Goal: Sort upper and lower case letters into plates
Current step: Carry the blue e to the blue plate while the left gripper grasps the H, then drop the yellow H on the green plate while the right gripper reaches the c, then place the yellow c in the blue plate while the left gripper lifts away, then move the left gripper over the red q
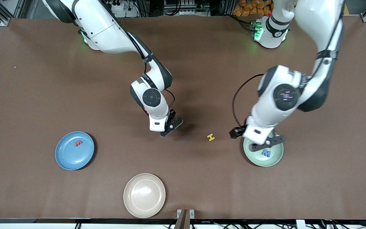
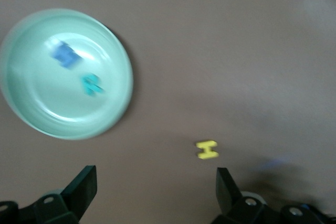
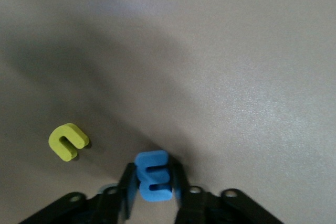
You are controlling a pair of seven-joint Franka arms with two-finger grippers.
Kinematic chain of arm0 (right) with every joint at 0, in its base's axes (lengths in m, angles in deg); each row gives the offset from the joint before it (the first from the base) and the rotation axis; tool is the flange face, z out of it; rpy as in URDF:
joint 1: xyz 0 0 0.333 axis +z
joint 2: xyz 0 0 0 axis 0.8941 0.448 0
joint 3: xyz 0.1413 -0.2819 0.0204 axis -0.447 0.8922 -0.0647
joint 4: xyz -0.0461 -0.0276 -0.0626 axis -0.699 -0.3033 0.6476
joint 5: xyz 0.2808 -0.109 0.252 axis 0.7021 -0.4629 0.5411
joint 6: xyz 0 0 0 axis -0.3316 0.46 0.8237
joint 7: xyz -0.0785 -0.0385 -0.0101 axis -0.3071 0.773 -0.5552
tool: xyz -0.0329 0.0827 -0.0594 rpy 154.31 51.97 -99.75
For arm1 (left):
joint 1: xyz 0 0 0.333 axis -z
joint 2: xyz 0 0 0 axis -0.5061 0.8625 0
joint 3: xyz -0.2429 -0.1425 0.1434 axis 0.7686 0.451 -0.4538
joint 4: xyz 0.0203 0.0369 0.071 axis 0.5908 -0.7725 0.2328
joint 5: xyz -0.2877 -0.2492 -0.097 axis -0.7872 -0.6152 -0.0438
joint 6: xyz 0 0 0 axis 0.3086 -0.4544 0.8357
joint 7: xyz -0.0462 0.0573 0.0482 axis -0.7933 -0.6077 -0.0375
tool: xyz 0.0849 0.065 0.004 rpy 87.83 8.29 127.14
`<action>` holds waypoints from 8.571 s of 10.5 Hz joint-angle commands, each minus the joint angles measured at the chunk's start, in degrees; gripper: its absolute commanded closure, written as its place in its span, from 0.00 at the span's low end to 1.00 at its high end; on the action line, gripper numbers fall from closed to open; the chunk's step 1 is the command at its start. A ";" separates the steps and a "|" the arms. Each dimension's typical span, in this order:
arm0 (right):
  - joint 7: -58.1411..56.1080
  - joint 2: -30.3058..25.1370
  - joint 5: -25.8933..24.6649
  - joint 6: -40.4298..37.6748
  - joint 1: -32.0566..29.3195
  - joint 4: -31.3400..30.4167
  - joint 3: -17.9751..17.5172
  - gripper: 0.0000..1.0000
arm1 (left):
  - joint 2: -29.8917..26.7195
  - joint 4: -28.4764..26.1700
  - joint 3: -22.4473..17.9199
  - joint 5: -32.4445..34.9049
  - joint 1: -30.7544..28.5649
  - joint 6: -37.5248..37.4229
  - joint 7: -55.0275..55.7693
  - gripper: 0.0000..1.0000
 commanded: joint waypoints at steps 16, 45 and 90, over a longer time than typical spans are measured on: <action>-21.98 -6.71 -11.68 -18.69 -28.60 1.49 5.78 0.00 | 20.03 4.75 -2.66 6.32 9.88 12.81 8.41 0.28; 47.81 7.44 6.51 -8.67 9.11 13.53 4.99 0.00 | -10.36 -6.86 -0.20 6.24 -15.08 -2.56 -19.97 0.00; -18.11 -1.26 5.28 -25.46 -34.84 12.47 5.08 0.00 | 29.70 12.04 7.45 30.23 28.07 44.70 -18.56 0.00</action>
